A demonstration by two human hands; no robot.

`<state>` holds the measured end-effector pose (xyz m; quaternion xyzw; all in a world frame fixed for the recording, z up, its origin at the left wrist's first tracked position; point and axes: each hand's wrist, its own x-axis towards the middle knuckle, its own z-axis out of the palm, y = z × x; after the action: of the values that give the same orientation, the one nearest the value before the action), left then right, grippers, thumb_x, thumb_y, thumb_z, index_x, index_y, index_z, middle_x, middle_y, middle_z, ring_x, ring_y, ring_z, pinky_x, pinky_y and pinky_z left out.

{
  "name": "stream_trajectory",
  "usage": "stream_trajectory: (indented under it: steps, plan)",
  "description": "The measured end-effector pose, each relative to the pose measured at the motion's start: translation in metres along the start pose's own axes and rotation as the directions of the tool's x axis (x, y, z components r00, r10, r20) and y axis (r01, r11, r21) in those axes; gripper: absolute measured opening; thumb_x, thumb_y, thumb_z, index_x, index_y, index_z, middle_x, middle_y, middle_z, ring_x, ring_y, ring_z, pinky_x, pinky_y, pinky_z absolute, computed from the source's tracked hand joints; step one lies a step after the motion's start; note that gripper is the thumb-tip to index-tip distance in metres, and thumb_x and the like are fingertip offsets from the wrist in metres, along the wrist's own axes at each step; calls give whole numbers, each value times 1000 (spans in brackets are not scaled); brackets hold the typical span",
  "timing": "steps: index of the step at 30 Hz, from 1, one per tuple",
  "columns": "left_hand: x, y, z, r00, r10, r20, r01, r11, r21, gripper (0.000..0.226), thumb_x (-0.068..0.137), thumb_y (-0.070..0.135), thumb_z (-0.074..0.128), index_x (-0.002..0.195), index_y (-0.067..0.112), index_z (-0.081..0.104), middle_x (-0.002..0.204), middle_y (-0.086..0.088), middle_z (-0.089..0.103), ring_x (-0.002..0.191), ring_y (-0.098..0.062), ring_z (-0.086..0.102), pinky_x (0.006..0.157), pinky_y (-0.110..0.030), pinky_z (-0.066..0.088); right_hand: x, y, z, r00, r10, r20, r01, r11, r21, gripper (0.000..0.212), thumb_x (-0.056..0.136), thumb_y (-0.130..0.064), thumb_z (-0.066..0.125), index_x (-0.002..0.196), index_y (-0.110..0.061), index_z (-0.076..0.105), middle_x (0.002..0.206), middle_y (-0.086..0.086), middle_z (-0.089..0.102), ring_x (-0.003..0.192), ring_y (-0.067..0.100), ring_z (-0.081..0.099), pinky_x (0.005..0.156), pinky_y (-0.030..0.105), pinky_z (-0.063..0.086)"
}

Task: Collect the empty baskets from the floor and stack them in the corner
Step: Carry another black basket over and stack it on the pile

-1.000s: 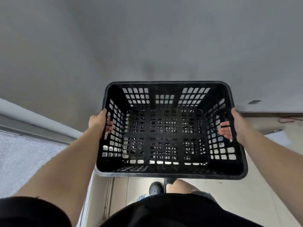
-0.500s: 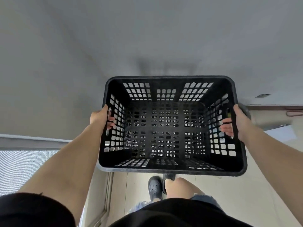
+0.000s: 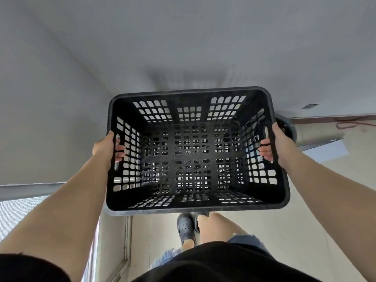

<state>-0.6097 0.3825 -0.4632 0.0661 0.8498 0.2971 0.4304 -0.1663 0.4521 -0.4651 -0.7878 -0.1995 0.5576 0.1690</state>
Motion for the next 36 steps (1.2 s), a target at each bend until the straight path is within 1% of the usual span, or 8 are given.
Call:
stream_trajectory:
  steps: [4, 11, 15, 18, 24, 29, 33, 36]
  plan:
    - [6, -1, 1, 999, -3, 54, 1, 999, 37, 42, 98, 51, 40, 84, 16, 59, 76, -5, 64, 49, -17, 57, 46, -27, 52, 0, 12, -5, 995, -50, -81, 53, 998, 35, 67, 90, -68, 37, 81, -6, 61, 67, 13, 60, 54, 22, 56, 51, 28, 46]
    - [5, -2, 6, 995, 38, 89, -44, 997, 65, 42, 99, 50, 38, 85, 15, 57, 78, -7, 63, 57, -20, 57, 58, -33, 51, -3, 17, -9, 999, -20, -47, 24, 995, 95, 65, 90, -68, 39, 85, -6, 61, 69, 10, 60, 54, 19, 55, 50, 25, 48]
    - [5, -2, 8, 995, 32, 91, -37, 998, 52, 44, 99, 51, 38, 83, 15, 57, 75, -6, 63, 37, -13, 57, 47, -27, 52, 0, 16, -10, 995, -55, -83, 63, 993, 96, 66, 90, -66, 40, 87, -4, 62, 70, 12, 60, 54, 19, 55, 53, 27, 47]
    - [0, 0, 10, 994, 15, 108, -20, 998, 52, 44, 100, 50, 37, 85, 13, 56, 74, -7, 62, 33, -11, 55, 42, -23, 51, 2, 17, -11, 991, -57, -117, 67, 994, 83, 68, 89, -67, 40, 88, -3, 64, 72, 13, 63, 55, 20, 57, 54, 27, 49]
    - [-4, -1, 10, 999, 17, 42, -18, 999, 28, 44, 99, 49, 38, 81, 13, 56, 72, -8, 63, 27, -11, 48, 48, -29, 49, 0, 15, -7, 989, -58, -137, 69, 995, 77, 66, 90, -66, 40, 85, -4, 62, 71, 12, 61, 55, 19, 55, 57, 27, 49]
    - [0, -2, 11, 1000, 7, 0, -7, 999, 45, 45, 99, 50, 36, 80, 14, 56, 70, -7, 64, 25, -12, 45, 47, -29, 43, 4, 17, 1, 967, -86, -240, 84, 996, -19, 67, 91, -66, 36, 83, -4, 63, 64, 12, 63, 49, 19, 57, 54, 26, 49]
    - [-1, -5, 14, 1000, 14, -4, -14, 999, 29, 44, 98, 50, 38, 81, 14, 56, 67, -5, 62, 31, -15, 48, 46, -29, 42, 5, 19, 0, 959, -111, -262, 90, 992, -93, 66, 92, -64, 34, 82, -6, 63, 42, 4, 60, 35, 14, 56, 50, 27, 46]
    - [-2, -2, 13, 1000, -17, 10, 16, 999, 29, 42, 98, 48, 39, 82, 14, 57, 71, -5, 61, 46, -20, 51, 48, -31, 44, -3, 14, -1, 941, -206, -266, 124, 947, -297, 63, 94, -54, 30, 102, -2, 63, 62, 10, 67, 61, 27, 62, 60, 33, 47]
